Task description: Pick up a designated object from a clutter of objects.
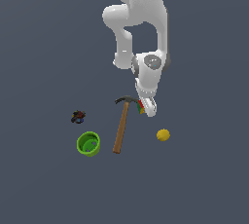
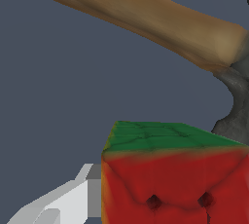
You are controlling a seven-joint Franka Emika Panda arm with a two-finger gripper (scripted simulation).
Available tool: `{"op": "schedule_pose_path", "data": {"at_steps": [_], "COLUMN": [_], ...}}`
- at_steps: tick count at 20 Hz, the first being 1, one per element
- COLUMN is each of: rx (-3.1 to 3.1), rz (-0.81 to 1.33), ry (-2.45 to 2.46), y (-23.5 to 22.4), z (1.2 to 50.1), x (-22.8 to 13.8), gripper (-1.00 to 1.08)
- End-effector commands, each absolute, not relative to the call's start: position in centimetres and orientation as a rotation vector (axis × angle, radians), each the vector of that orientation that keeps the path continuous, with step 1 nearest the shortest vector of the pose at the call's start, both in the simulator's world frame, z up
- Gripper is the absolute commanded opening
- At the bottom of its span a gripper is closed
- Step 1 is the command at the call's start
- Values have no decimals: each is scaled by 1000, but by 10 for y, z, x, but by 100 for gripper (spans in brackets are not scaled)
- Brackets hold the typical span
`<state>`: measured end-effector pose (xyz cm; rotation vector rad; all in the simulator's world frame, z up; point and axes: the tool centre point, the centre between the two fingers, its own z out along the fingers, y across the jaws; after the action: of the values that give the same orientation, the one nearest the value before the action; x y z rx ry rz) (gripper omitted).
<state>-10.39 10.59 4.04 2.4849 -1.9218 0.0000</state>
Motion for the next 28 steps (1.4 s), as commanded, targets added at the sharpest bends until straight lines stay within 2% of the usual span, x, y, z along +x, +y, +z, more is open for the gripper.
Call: {"op": "schedule_pose_path", "data": {"at_steps": [1, 11, 28], "rx": [2486, 2486, 2487], "rz": [2, 3, -1], "ry": [-1923, -1922, -1922], "y": [106, 107, 111], "z": [47, 99, 242], "x": [-104, -111, -130], "gripper": [-100, -100, -100]}}
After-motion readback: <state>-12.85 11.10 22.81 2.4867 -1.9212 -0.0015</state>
